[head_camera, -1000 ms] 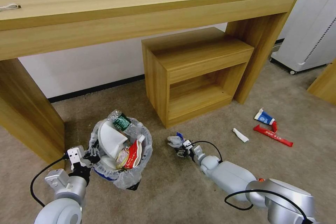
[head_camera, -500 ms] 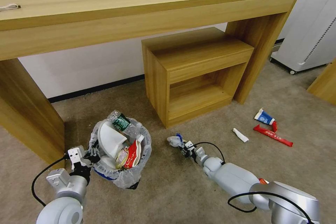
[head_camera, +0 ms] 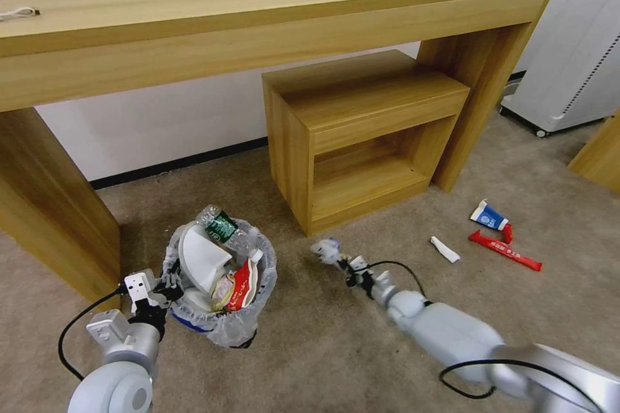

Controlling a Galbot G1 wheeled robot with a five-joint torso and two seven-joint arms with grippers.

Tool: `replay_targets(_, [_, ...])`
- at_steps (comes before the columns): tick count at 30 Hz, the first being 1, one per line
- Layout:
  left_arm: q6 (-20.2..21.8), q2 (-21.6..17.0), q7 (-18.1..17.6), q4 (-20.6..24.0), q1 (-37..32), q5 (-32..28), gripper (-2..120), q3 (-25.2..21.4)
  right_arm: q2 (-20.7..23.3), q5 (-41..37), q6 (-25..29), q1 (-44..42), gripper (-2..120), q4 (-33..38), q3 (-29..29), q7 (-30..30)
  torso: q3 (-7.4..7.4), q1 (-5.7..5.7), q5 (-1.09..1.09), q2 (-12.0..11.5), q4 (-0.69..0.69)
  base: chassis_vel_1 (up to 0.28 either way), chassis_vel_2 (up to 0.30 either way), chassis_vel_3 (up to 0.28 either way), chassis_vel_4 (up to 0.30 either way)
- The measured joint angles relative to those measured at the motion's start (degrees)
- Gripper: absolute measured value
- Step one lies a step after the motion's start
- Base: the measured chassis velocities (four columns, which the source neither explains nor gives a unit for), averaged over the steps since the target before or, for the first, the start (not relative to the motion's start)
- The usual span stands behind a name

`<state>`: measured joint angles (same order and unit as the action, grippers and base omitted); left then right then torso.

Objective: Pick up the trash bin and place the garbage on the floor into it.

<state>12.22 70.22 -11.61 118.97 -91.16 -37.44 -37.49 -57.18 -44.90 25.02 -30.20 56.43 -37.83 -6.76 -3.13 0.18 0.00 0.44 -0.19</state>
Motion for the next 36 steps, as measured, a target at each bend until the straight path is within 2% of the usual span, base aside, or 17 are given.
replay_targets(1, [0.0,0.0,0.0,0.0,0.0,0.0,2,0.0,0.0,0.0,0.0,0.0,0,0.0,0.0,0.0,0.00,0.00,0.00,0.0,0.00,0.000,0.000,0.000,0.000])
replay_targets(2, [0.1,-0.1,0.0,-0.1,0.0,0.0,2,0.0,2.5,-0.7,2.5,-0.1,0,5.2,0.7,-1.4,0.00,0.00,0.00,0.0,0.03,0.000,0.000,0.000,0.000])
replay_targets(4, [0.3,-0.3,-0.1,-0.1,0.0,0.0,2,0.1,6.0,-1.5,4.2,0.5,0,14.2,1.5,-2.8,0.00,0.00,0.02,0.0,0.05,0.000,0.000,0.000,0.000])
replay_targets(5, [0.3,-0.3,-0.1,-0.1,0.0,0.0,2,0.1,6.0,-1.5,4.2,0.5,0,14.2,1.5,-2.8,0.00,0.00,0.02,0.0,0.05,0.000,0.000,0.000,0.000])
replay_targets(7, [0.6,-0.4,-0.2,0.2,-0.1,0.0,2,0.3,8.9,-2.2,4.4,2.1,0,22.2,1.7,-3.1,0.00,0.00,-0.02,0.0,0.06,0.000,0.000,0.000,0.000])
replay_targets(8, [0.6,-0.4,-0.2,0.2,-0.1,0.0,2,0.3,8.9,-2.2,4.4,2.1,0,22.2,1.7,-3.1,0.00,0.00,-0.02,0.0,0.06,0.000,0.000,0.000,0.000])
replay_targets(10, [0.9,-0.5,-0.4,0.9,-0.1,0.1,2,0.7,11.1,-2.7,4.3,5.4,0,29.9,0.8,-3.3,0.01,0.00,-0.01,0.0,0.04,0.000,0.000,0.000,0.000])
replay_targets(11, [0.9,-0.5,-0.4,0.9,-0.1,0.1,2,0.7,11.1,-2.7,4.3,5.4,0,29.9,0.8,-3.3,0.01,0.00,-0.01,0.0,0.04,0.000,0.000,0.000,0.000])
replay_targets(14, [1.4,-0.6,-0.9,1.9,0.0,0.1,2,0.8,11.2,-5.1,3.4,12.1,0,37.9,-1.9,-4.2,0.01,0.00,-0.02,0.0,0.05,0.000,0.000,0.000,0.000])
replay_targets(19, [1.6,-0.6,-1.0,2.7,-0.2,0.1,2,0.7,9.9,-8.9,3.3,17.6,0,42.3,-6.8,-5.2,0.00,0.00,-0.02,0.0,0.07,0.000,0.000,0.000,0.000])
replay_targets(22, [1.8,-0.7,-1.2,3.5,-0.4,0.0,2,0.4,8.7,-10.9,3.4,20.7,0,44.5,-12.5,-6.5,0.00,0.00,-0.01,0.0,0.05,0.000,0.000,0.000,0.000])
replay_targets(32, [2.1,-0.5,-1.5,4.8,-0.4,-0.5,2,0.0,5.5,-11.2,3.4,21.9,0,43.7,-22.6,-6.6,0.00,0.01,-0.01,0.0,0.04,0.000,0.000,0.000,0.000])
replay_targets(36, [2.1,-0.4,-1.5,5.0,-0.4,-0.5,2,0.0,4.4,-11.0,3.4,21.6,0,42.7,-24.1,-6.5,0.00,0.01,-0.01,0.0,0.04,0.000,0.000,0.000,0.000])
